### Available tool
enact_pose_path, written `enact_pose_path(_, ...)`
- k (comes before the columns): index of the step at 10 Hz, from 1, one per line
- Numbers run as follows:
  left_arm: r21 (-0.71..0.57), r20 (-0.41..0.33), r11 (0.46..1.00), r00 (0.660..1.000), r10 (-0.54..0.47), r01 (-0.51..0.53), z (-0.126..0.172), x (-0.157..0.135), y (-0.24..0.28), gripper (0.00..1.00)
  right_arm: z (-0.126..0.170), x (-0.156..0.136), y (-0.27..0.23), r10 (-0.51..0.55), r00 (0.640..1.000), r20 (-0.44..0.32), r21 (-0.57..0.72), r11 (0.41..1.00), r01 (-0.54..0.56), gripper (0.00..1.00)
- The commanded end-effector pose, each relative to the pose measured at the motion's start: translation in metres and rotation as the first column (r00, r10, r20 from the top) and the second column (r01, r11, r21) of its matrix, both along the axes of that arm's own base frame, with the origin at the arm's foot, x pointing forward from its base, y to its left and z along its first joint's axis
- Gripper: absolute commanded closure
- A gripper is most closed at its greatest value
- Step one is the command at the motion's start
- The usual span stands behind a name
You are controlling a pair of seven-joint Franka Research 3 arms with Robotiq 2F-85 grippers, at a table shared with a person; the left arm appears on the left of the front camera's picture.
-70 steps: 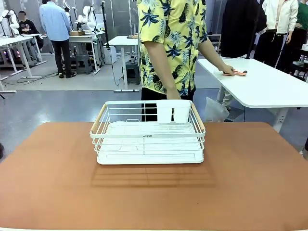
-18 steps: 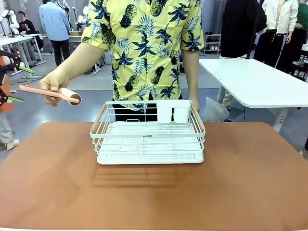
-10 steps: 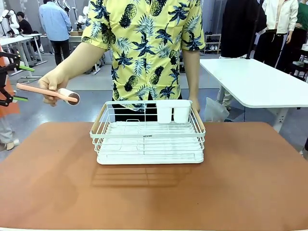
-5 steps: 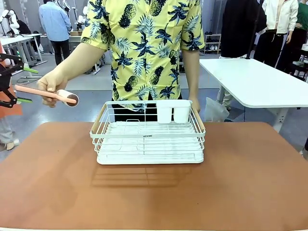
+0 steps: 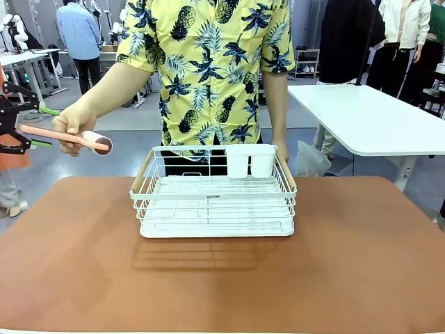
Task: Clean the table.
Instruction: Pick up the Lint Roller when the human hands it over.
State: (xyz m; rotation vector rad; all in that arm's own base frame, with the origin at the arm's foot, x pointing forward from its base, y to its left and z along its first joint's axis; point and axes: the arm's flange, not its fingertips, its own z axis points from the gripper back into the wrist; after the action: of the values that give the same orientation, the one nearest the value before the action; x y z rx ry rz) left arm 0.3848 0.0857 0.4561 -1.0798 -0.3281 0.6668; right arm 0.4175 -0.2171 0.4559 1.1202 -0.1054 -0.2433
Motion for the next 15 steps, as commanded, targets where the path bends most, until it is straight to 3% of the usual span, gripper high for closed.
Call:
enact_pose_path(1,0.014,0.035,1.000,0.999,0.013,-0.014,-0.0061,0.0024,-0.0051,0.56,0.0020,0.0000,0.0004,-0.008,1.000,0.002,-0.006,1.000,0.008,0.00)
enact_pose_path(2,0.011,0.036,1.000,0.999,0.012,-0.012,-0.0064,0.0028,-0.0053,0.43,0.0020,0.0000,0.0004,-0.008,1.000,0.002,-0.006,1.000,0.008,0.00)
enact_pose_path(3,0.008,0.035,1.000,0.999,0.013,-0.014,-0.0070,0.0031,-0.0049,0.76,0.0020,0.0000,0.0004,-0.008,1.000,0.002,-0.006,1.000,0.008,0.00)
enact_pose_path(4,0.009,0.035,1.000,0.999,0.012,-0.012,-0.0068,0.0032,-0.0048,0.63,0.0020,0.0000,0.0004,-0.008,1.000,0.002,-0.006,1.000,0.008,0.00)
enact_pose_path(5,0.010,0.035,1.000,0.999,0.013,-0.013,-0.0072,0.0034,-0.0046,0.96,0.0020,0.0000,0.0004,-0.008,1.000,0.002,-0.006,1.000,0.008,0.00)
enact_pose_path(6,0.011,0.034,1.000,0.999,0.012,-0.013,-0.0074,0.0033,-0.0047,0.82,0.0020,0.0000,0.0004,-0.008,1.000,0.002,-0.006,1.000,0.008,0.00)
enact_pose_path(7,0.012,0.032,1.000,0.999,0.010,-0.011,-0.0078,0.0031,-0.0049,1.00,0.0020,0.0000,0.0004,-0.008,1.000,0.002,-0.006,1.000,0.008,0.00)
enact_pose_path(12,0.010,0.025,1.000,1.000,0.009,-0.009,-0.0077,0.0034,-0.0034,1.00,0.0020,0.0000,0.0004,-0.008,1.000,0.002,-0.006,1.000,0.008,0.00)
enact_pose_path(13,0.002,0.023,1.000,1.000,-0.015,0.015,-0.0059,0.0027,0.0003,0.93,0.0020,0.0000,0.0004,-0.008,1.000,0.002,-0.006,1.000,0.008,0.00)
enact_pose_path(15,0.004,-0.006,1.000,1.000,0.002,-0.002,-0.0032,0.0015,-0.0006,0.93,0.0020,0.0000,0.0004,-0.008,1.000,0.002,-0.006,1.000,0.008,0.00)
